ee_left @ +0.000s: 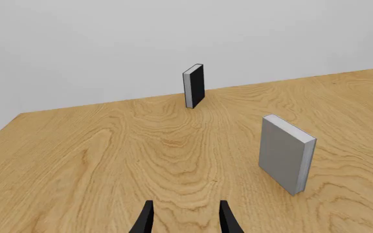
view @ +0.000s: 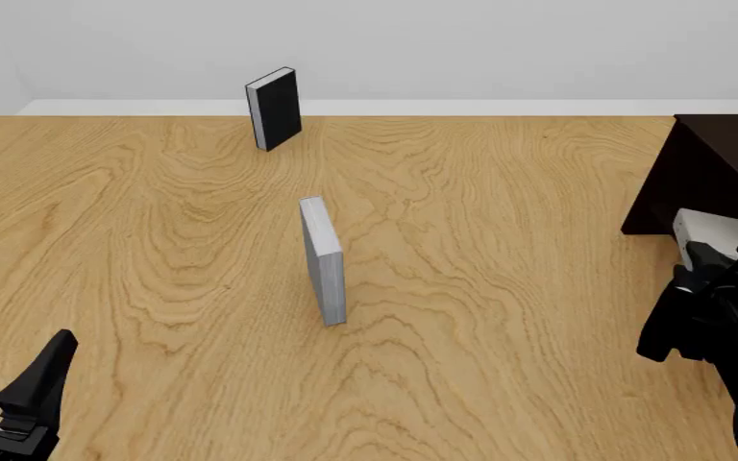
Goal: Pick up the book on the right and place it on the cabinet shelf.
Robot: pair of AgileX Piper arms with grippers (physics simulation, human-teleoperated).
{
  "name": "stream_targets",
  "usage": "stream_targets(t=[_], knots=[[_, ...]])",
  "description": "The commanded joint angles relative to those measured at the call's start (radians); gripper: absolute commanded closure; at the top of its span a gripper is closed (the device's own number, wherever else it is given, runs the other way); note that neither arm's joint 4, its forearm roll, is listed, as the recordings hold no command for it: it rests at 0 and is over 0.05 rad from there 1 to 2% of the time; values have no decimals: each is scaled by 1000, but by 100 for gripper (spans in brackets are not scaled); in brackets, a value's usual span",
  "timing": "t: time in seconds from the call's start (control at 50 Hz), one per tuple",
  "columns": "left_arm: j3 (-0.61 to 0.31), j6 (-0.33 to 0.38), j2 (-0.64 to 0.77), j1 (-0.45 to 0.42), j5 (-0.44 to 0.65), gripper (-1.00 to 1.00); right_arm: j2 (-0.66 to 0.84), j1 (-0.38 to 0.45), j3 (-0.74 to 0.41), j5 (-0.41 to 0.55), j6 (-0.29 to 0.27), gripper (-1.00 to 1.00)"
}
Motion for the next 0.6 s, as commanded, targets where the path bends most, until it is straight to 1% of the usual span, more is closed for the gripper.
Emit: stream_targets(t=[0.02,0.04,0.06,0.08,0.12,0.14,0.16,0.18,0.2,0.22,0.24,0.28,0.3,0.34,0.36,0.4,0.42,0.46,0.48,0.5,0.52,0.56,0.6], knots=[[0,3,0,1,1,-100,33,-31,-38,-14,36,100],[0,3,1,2,1,-100,51,-30,-49,-14,-4,100],[0,3,1,2,1,-100,47,-28,-51,-14,7,100],[0,3,1,1,1,-100,40,-40,-53,-14,31,100],[1,3,-2,1,3,-100,56,-42,-62,-14,12,100],[1,3,-2,1,2,-100,50,-47,-67,-14,26,100],[1,4,-2,1,2,-100,63,-46,-72,-14,17,100],[1,4,-2,1,3,-100,83,-48,-78,-14,-9,100],[1,5,-2,2,3,-100,73,-50,-78,-14,28,100],[1,4,-2,3,2,-100,76,-50,-83,-14,15,100],[1,4,-2,3,2,-100,84,-53,-87,-14,-15,100],[1,4,-2,2,3,-100,87,-55,-90,-14,12,100],[0,4,1,1,1,-100,90,-54,-92,-14,8,100],[1,4,-2,1,3,-100,90,-63,-95,-14,24,100],[1,4,-2,2,3,-100,93,-62,-96,-14,11,100],[1,4,-2,3,3,-100,98,-67,-98,-14,19,100],[1,4,-2,2,3,-100,108,-67,-101,-14,-1,100],[1,4,-2,3,3,-100,104,-72,-101,-14,24,100],[1,4,-2,3,3,-100,116,-77,-106,-14,-4,100],[1,5,-2,2,3,-100,115,-74,-104,-14,0,100],[0,4,2,2,1,-100,109,-76,-103,-14,24,100],[0,4,2,1,2,-100,122,-79,-109,-14,3,100],[0,4,2,2,1,-100,129,-84,-112,-14,13,100]])
